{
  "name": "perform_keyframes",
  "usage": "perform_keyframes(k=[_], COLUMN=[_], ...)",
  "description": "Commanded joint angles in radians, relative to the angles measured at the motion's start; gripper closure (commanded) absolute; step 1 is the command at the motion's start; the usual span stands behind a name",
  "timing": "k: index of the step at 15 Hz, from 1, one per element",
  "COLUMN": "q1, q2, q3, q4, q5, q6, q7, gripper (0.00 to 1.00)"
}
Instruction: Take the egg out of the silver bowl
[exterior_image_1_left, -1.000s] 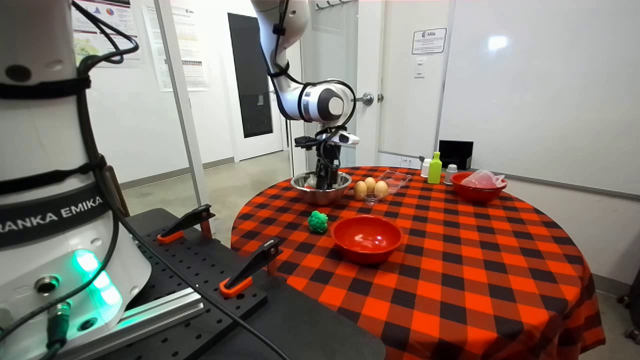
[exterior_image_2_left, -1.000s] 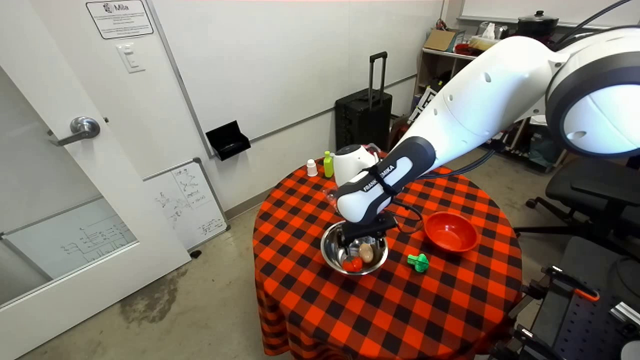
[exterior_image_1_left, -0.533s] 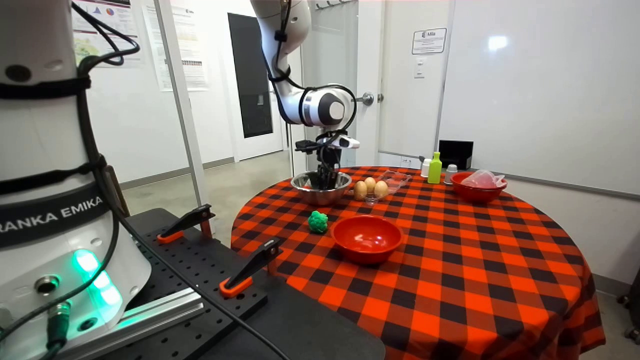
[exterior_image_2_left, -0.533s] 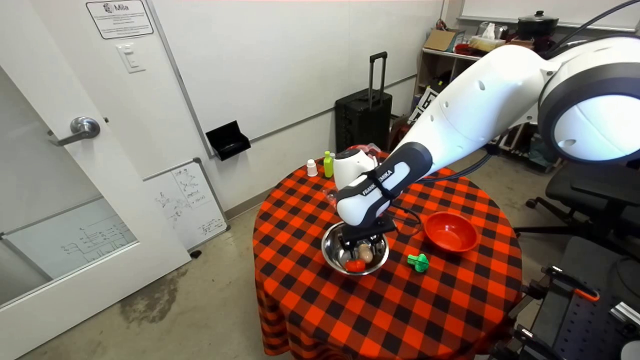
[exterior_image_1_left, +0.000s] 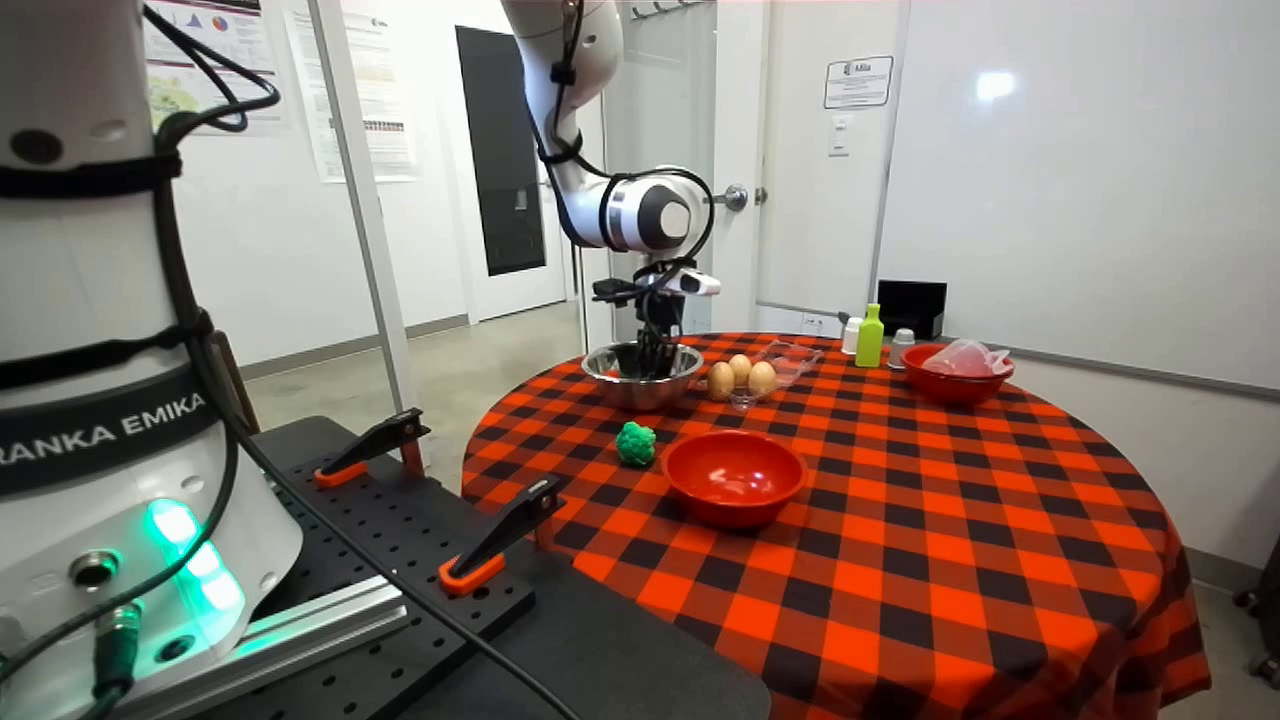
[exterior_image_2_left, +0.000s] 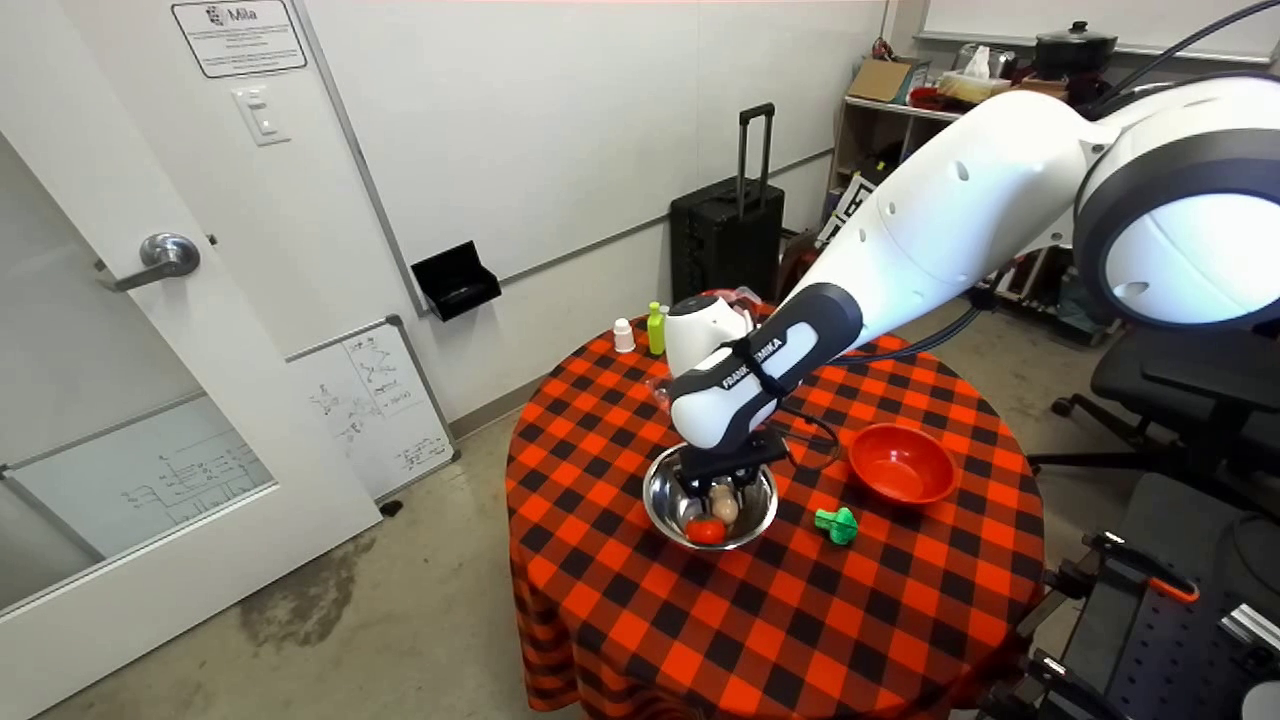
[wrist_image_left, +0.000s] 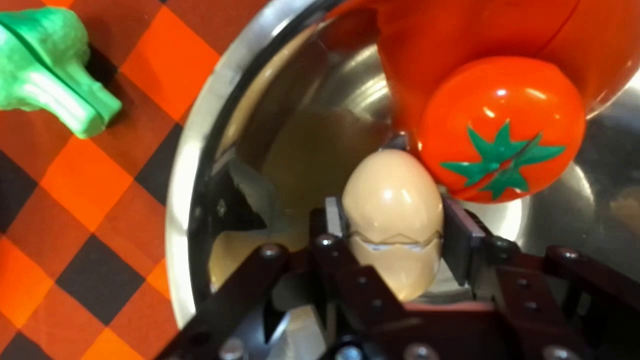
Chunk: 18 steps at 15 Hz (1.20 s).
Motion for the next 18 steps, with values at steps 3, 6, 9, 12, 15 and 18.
perform_keyframes(k=[3,6,9,12,15,18], q1=[0.012,0.025,0.038,0.035,0.024,0.002], q2=[-0.158,-0.304,-0.449,-0.552,-0.604,-0.614], q3=[0.000,-0.012,-0.035,-0.062,-0.089,-0.113], q4=[-0.135,-0.277,-0.415,-0.523,-0.600,-0.642], q5=[0.010,-0.003,-0.039,-0.094,-0.161,-0.212], q6=[0.075,0.131,0.123,0.103,0.116,0.127], q7=[-0.044,-0.054,-0.046,-0.031,-0.015,-0.012], gripper=[0.77,0.77,0.77,0.77,0.77,0.77])
